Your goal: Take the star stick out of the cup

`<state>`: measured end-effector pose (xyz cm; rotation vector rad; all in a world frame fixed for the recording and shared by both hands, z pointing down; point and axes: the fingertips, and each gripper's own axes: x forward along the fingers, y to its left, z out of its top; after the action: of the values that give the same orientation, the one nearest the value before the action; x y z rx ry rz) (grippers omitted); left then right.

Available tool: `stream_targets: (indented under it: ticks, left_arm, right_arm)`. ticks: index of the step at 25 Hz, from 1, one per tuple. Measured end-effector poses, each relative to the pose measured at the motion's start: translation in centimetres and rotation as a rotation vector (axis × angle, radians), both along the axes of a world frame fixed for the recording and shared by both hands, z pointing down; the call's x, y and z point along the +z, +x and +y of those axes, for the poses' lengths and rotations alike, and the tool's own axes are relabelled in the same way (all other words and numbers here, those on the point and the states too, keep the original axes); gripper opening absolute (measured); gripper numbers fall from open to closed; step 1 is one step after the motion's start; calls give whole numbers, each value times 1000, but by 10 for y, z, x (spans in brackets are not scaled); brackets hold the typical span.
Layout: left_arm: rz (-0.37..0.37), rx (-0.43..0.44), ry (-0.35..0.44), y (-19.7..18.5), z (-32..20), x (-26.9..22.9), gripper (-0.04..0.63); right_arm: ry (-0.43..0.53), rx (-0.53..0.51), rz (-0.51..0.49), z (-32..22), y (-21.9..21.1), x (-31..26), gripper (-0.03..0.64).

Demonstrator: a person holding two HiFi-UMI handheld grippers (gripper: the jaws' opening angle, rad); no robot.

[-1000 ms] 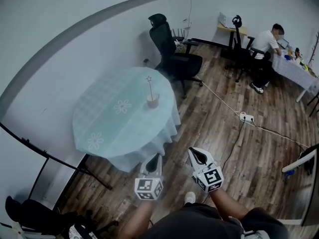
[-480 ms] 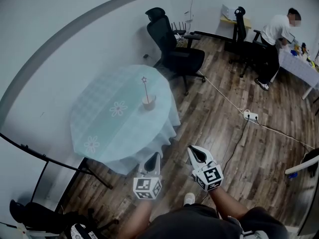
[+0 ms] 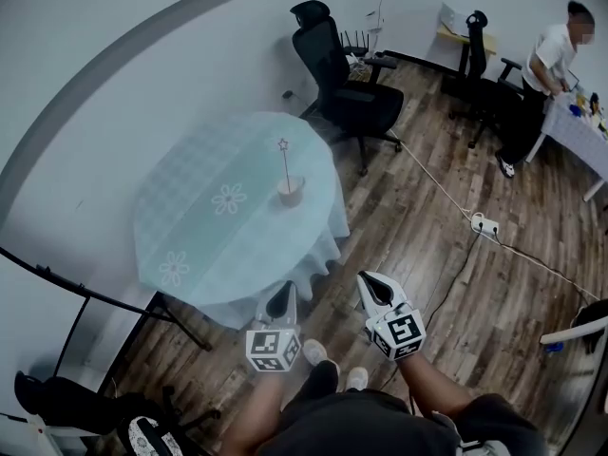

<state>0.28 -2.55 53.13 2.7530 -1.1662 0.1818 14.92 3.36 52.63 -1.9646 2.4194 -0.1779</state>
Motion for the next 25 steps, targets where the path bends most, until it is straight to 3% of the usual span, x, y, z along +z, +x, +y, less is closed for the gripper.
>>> stream_targets:
  ticks: [11,25]
  left_arm:
    - [24,-16,44,-18,-101,-18,5]
    - [40,1,15,-51,-182,-3,5]
  right_arm:
    - [0,-46,49,-100,-23,-15,3]
    - [-37,-89,58,-201,-75,-9,3]
